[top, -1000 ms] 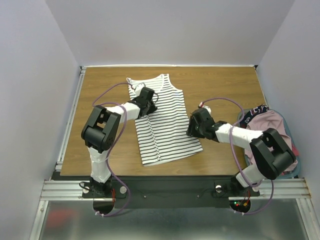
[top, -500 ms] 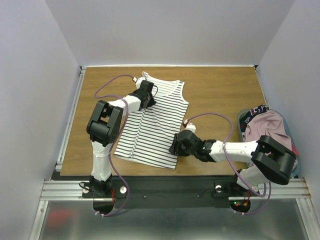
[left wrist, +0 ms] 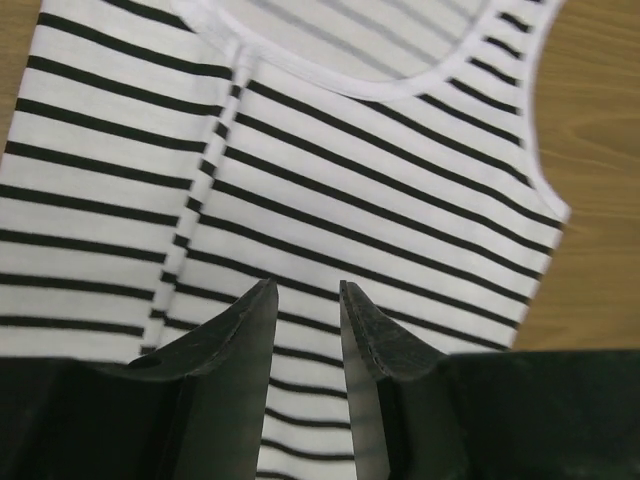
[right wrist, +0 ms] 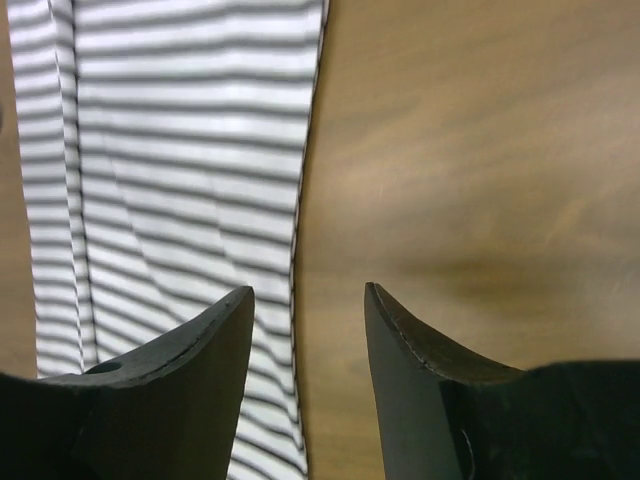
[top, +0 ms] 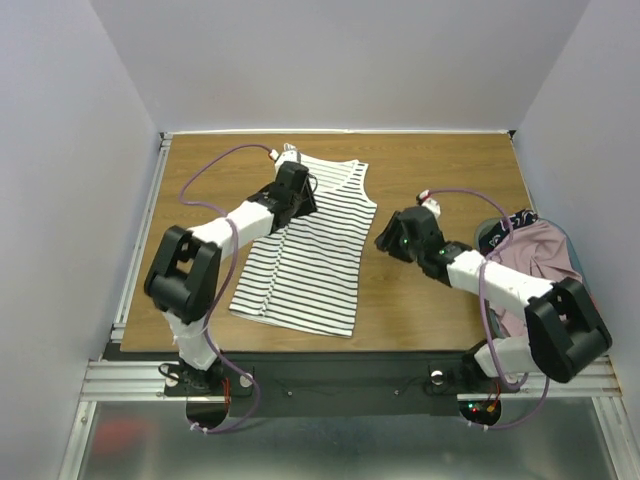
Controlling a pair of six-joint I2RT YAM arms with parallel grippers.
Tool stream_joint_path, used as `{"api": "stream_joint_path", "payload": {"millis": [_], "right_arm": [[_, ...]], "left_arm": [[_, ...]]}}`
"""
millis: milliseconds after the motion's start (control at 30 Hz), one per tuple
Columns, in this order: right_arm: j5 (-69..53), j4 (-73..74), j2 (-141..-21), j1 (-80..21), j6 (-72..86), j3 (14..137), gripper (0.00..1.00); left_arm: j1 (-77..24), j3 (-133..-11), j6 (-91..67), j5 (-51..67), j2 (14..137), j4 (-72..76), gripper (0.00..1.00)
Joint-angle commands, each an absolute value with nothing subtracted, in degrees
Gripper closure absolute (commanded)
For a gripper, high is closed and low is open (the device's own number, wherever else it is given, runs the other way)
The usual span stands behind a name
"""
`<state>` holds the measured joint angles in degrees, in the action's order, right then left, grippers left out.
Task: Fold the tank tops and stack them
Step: Fold the tank top
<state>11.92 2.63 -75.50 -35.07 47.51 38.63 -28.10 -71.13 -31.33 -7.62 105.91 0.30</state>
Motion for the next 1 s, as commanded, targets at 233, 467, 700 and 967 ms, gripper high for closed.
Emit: {"api": "stream_joint_path", "payload": {"millis": [233,467,700,967], "right_arm": [[5.01,2.99,-96.31,-23.47,37.01,58.52,0.57],[7.91,2.81,-104.32,-22.5,35.33,65.47,0.57],[8.78,2.46,-110.65,-22.5,35.33,70.75,0.57],[10.72,2.46,-113.9,-22.32,35.51,72.68,0.68]], "left_arm": [[-48.5,-52.66,-36.82,-17.22,84.73,0.44,0.57],[-60.28,-46.59,-41.74,-19.51,81.04,-1.67,0.55],[-66.97,-45.88,-44.91,-19.16,81.47,-3.08,0.55],[-74.43,-50.79,-46.93,-22.75,88.67,-8.34,0.55]]}}
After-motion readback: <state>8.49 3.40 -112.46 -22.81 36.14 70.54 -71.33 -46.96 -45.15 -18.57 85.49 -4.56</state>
